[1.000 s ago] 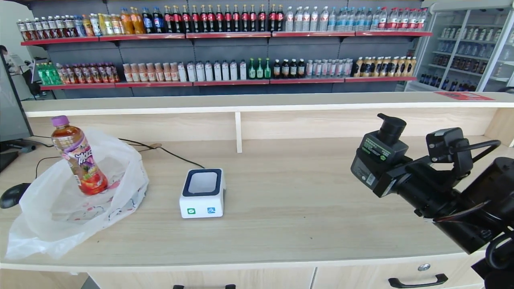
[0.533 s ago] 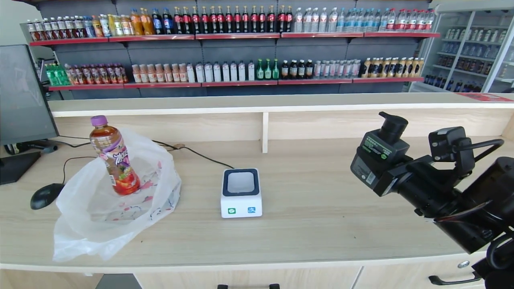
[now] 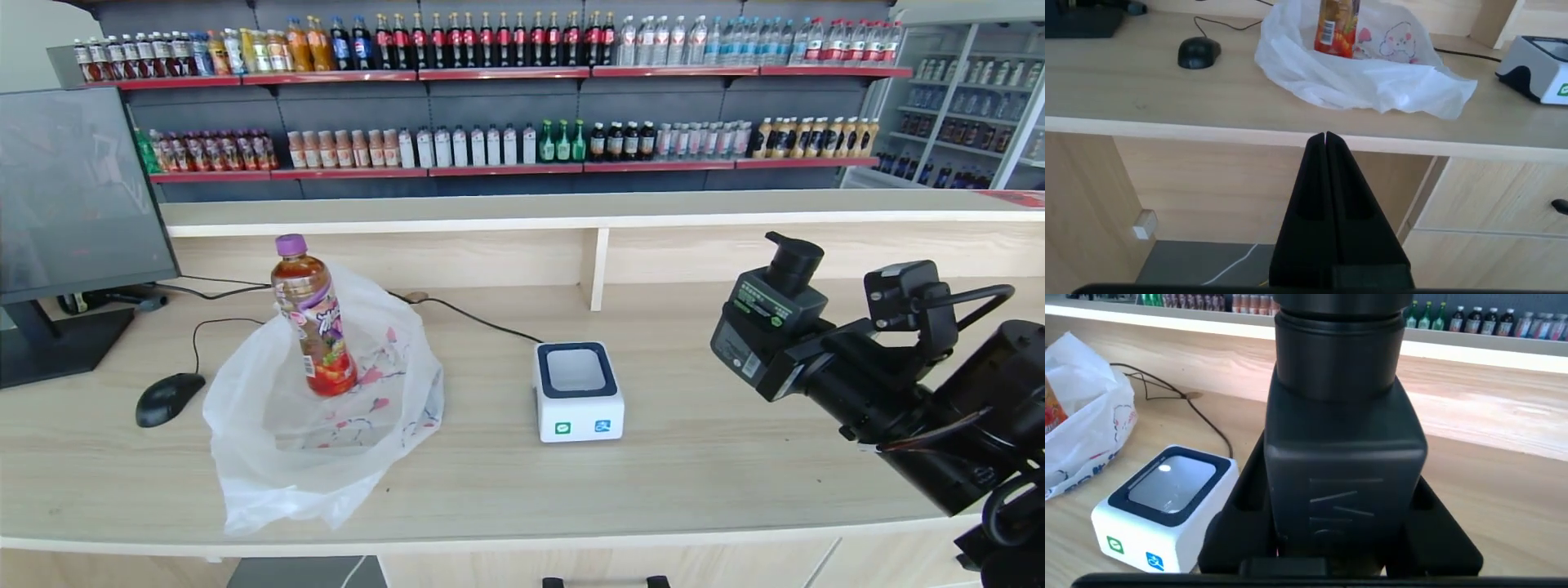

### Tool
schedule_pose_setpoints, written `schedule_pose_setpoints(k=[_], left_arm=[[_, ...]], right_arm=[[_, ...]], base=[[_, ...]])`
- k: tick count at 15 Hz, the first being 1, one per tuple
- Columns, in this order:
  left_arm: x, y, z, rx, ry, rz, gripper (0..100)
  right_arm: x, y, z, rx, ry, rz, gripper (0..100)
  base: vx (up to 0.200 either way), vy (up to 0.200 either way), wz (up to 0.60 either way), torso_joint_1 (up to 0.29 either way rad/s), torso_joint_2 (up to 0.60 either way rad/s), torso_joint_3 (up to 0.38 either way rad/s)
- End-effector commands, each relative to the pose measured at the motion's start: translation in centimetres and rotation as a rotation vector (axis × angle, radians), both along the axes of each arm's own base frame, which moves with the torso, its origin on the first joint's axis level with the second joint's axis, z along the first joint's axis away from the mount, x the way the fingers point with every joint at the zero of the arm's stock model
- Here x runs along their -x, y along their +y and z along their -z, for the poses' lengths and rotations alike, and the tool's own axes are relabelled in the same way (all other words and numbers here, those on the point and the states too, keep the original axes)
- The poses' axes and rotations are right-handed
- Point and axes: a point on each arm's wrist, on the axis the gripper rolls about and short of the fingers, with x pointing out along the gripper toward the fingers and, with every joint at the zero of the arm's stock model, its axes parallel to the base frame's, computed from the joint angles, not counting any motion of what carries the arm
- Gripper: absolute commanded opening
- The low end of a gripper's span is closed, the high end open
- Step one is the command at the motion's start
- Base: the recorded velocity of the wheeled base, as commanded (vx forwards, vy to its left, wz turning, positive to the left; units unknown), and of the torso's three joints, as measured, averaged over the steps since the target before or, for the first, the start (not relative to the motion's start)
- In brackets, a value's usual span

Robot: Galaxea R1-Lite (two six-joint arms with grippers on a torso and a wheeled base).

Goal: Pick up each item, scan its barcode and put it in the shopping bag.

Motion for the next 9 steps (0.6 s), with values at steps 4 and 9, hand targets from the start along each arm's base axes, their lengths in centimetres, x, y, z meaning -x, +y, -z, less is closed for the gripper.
schedule_pose_setpoints(k=[4, 9], left_arm=[[0.0, 0.0, 0.0, 0.002, 0.0, 0.0, 0], [-0.01, 0.0, 0.05, -0.013, 0.001, 0.0, 0]], right_arm=[[0.41, -0.17, -0.49, -0.003, -0.02, 0.001, 0], [0.8, -0.27, -0.2, 0.055, -0.027, 0.011, 0]], base=[[0.0, 0.2, 0.0, 0.002, 0.0, 0.001], [0.0, 0.12, 0.0, 0.0, 0.01, 0.001]])
